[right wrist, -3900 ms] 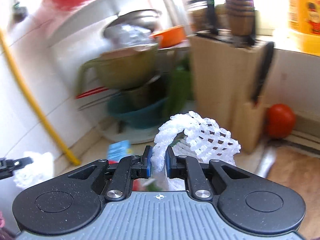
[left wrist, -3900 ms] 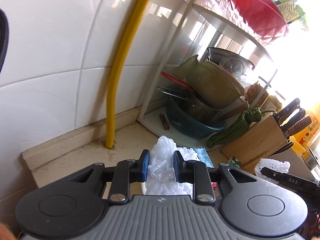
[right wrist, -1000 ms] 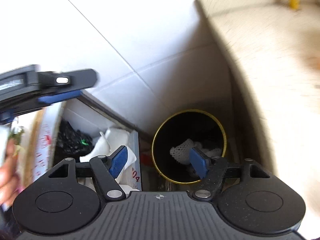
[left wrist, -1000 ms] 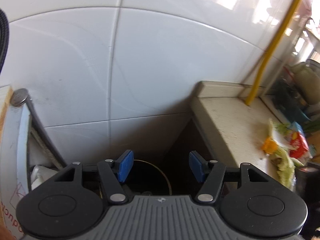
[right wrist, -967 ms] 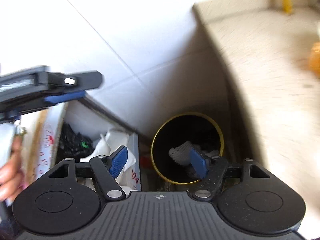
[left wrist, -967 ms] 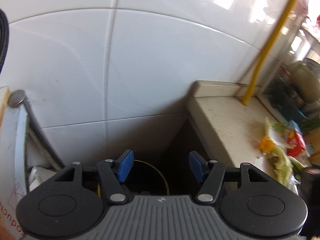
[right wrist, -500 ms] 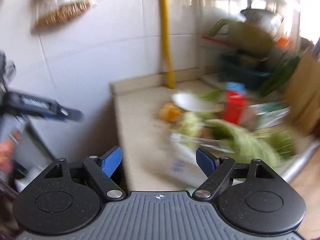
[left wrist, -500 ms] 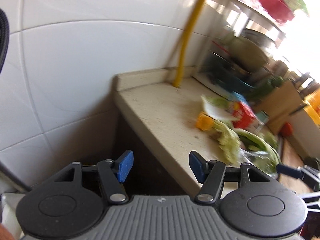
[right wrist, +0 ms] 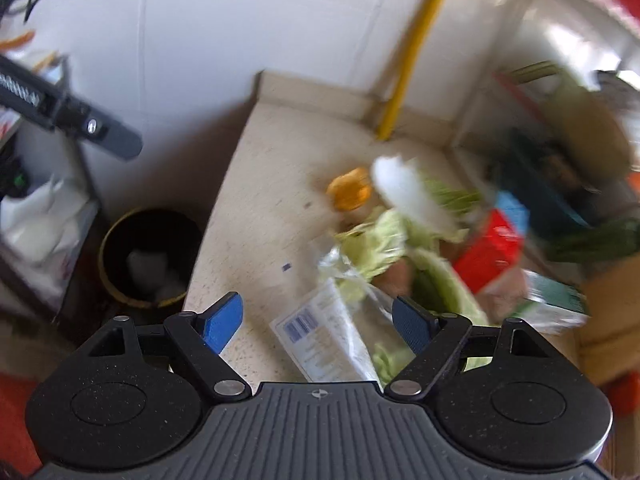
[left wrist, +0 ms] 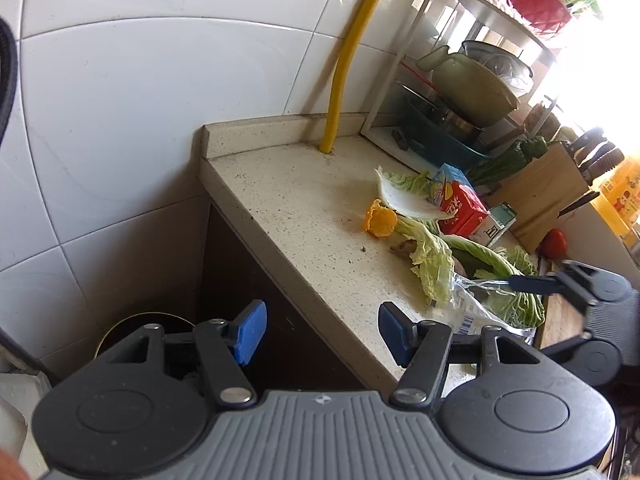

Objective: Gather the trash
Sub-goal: 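Move both open grippers back toward the counter, then grasp the clear MILK CAKE wrapper on the counter with the right gripper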

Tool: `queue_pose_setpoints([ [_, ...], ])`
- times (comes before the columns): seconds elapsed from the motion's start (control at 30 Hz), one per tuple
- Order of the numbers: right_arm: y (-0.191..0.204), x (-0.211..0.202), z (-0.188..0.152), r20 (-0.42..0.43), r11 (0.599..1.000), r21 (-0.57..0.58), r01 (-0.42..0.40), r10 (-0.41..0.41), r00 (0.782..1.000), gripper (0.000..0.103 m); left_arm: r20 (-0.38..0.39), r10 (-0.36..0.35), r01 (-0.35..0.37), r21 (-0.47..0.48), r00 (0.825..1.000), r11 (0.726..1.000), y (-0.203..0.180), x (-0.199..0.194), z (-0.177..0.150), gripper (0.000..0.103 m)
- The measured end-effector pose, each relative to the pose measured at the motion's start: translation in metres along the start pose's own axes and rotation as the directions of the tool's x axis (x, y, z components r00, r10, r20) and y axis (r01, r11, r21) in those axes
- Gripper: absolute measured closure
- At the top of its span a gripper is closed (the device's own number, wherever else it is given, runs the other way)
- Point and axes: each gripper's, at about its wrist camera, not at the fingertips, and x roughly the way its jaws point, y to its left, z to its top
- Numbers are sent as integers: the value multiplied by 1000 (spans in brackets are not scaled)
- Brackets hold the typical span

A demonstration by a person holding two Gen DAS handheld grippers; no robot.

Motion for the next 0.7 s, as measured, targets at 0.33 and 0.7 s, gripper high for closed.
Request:
queue_pose_setpoints([
  [0.33,-25,29,-1,-87,998,-58,-25,20,996,26,-2,3,-3,-19,1000,1000,-6,19,8,44],
  [0.7,-75,3,-13,-52,952,301,-64,83,995,85,-15,-77,78,35,997,996,-33,40,24,44],
])
